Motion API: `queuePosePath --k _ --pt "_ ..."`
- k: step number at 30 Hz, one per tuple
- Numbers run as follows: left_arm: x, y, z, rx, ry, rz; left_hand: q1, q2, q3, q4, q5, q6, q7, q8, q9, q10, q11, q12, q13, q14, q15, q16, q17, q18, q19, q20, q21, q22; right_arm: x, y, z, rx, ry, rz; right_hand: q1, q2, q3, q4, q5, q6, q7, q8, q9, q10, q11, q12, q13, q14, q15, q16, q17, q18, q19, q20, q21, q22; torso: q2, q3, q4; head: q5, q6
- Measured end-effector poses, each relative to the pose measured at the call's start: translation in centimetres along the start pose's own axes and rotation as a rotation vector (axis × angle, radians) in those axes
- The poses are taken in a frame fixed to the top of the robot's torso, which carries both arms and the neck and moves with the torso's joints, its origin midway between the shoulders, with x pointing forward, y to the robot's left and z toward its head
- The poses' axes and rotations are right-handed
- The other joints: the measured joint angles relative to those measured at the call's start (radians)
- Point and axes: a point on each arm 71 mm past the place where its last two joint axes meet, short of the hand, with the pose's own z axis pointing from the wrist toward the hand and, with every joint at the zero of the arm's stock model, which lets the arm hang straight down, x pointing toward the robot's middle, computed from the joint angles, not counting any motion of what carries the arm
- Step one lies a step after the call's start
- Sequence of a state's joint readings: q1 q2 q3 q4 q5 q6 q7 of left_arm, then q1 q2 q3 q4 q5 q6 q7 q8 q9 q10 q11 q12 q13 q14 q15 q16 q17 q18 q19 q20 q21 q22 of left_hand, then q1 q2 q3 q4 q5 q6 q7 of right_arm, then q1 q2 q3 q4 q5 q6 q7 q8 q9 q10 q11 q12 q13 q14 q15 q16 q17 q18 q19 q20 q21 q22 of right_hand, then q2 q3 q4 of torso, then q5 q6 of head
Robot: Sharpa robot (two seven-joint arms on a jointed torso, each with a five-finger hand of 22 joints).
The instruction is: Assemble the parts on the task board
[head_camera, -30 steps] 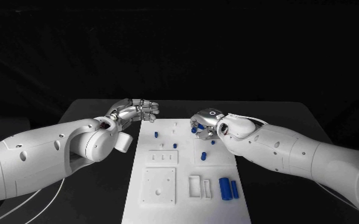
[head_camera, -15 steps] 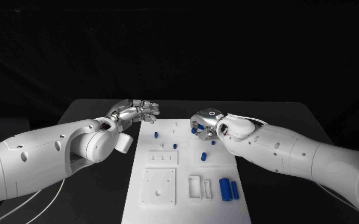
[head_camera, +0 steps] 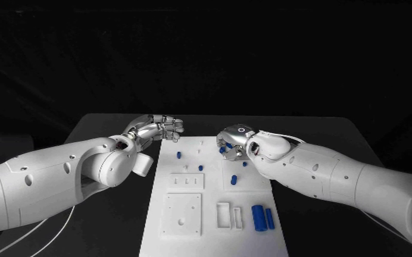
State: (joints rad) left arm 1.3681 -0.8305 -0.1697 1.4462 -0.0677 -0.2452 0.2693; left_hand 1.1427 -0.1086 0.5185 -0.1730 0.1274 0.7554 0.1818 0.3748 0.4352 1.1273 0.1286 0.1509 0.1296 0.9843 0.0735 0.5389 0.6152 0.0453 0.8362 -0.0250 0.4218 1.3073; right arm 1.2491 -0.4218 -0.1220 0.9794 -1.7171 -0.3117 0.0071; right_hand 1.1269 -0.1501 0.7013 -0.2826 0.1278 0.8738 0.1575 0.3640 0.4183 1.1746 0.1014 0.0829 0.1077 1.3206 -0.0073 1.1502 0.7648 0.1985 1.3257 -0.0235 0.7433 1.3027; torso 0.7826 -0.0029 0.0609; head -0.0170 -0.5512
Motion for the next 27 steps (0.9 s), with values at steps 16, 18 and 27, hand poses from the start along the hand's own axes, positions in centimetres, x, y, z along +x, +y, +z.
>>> queuePosePath --k 16,18,27 --pt "-0.04 -0.07 0.01 0.000 0.000 0.003 -0.002 -0.002 0.002 -0.002 0.000 0.000 0.000 0.000 0.001 0.000 0.000 -0.004 0.001 0.000 0.000 0.000 0.001 0.000 0.000 0.000 0.000 0.001 -0.15 0.30 0.12 0.000 -0.011 -0.012 0.004 0.015 0.104 0.020 -0.074 0.096 -0.029 0.033 0.024 0.057 -0.028 0.031 0.047 0.005 -0.024 0.021 -0.028 -0.007 0.018 -0.014 0.000 0.005 0.003 0.0004 -0.0024 0.002 0.000" --pt "-0.04 -0.07 0.01 0.000 0.000 0.003 -0.004 -0.004 0.002 -0.002 0.000 0.000 0.000 0.000 0.001 0.000 0.000 -0.004 0.001 0.000 0.000 0.000 0.001 0.000 0.000 0.000 0.000 0.001 -0.16 0.33 0.11 0.000 -0.013 -0.012 0.004 0.018 0.109 0.023 -0.075 0.100 -0.033 0.038 0.026 0.057 -0.028 0.032 0.055 0.008 -0.027 0.021 -0.029 -0.007 0.018 -0.014 0.000 0.005 0.003 0.0005 -0.0026 0.002 0.001" --pt "-0.03 -0.08 0.02 0.000 0.000 0.004 -0.004 -0.004 0.002 -0.002 0.000 0.000 0.000 0.000 0.001 0.000 0.000 -0.004 0.001 0.000 0.000 0.000 0.001 -0.001 0.000 0.000 0.000 0.001 -0.13 0.41 0.01 0.003 -0.023 -0.012 0.004 0.025 0.117 0.015 -0.078 0.108 -0.041 0.039 0.035 0.066 -0.037 0.033 0.062 0.007 -0.032 0.026 -0.031 -0.007 0.018 -0.014 0.006 0.005 0.004 0.0004 -0.0032 0.002 0.005"
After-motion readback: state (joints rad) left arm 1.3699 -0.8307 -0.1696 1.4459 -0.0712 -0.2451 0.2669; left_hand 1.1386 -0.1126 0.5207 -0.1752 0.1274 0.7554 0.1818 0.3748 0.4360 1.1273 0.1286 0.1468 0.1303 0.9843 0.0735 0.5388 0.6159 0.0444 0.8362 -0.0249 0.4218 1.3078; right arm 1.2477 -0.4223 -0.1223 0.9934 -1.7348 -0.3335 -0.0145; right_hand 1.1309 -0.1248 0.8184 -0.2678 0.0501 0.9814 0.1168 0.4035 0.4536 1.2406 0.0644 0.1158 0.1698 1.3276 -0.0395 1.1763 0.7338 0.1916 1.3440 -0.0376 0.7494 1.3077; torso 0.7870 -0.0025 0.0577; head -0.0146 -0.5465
